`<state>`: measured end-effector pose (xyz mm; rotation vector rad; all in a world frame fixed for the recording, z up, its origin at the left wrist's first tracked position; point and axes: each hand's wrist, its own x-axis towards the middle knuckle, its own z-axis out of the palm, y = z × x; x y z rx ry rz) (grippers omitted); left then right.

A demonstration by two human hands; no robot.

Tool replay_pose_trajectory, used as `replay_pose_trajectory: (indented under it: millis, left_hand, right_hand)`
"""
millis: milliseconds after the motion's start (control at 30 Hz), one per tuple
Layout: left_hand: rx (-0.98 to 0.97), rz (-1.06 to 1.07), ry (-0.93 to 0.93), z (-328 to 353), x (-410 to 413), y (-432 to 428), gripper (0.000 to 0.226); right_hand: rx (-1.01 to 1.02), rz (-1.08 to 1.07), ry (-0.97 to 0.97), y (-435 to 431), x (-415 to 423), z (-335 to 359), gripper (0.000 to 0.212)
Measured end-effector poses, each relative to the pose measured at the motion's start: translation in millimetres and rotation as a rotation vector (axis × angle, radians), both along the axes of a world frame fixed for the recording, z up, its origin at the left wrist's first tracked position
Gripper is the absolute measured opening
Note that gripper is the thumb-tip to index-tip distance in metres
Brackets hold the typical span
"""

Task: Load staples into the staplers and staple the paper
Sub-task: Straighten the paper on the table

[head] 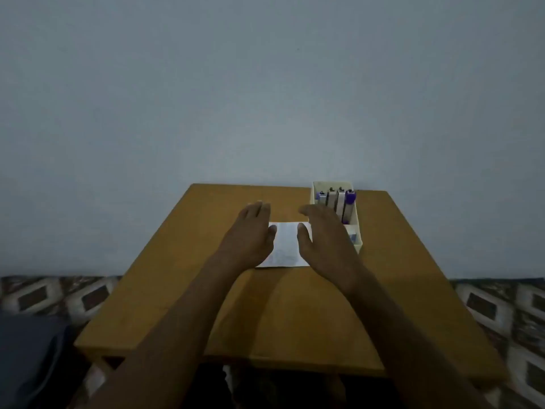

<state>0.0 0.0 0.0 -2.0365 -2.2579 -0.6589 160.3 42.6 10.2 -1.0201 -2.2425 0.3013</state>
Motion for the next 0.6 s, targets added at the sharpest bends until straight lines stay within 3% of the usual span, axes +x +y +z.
replay_pose_trajectory:
  millis: [233, 433, 600]
  left_hand:
    - [-0.203, 0.028, -0.047, -46.9, -1.8, -9.4, 0.054]
    - [-0.287, 0.015, -0.005, -71.1, 2.1, -15.7, 0.055]
    - [-0.225, 0.016, 0.086, -84.3, -3.0, -15.6, 0.051]
  right_hand:
    - [-0.227, 0.015, -0.199, -7.9, 0.2, -57.8, 0.041]
    - [-0.186, 0.032, -0.383, -3.0, -3.0, -90.9, 0.052]
    - [-0.108, -0.004, -0.385, 0.2, -5.6, -102.2, 0.048]
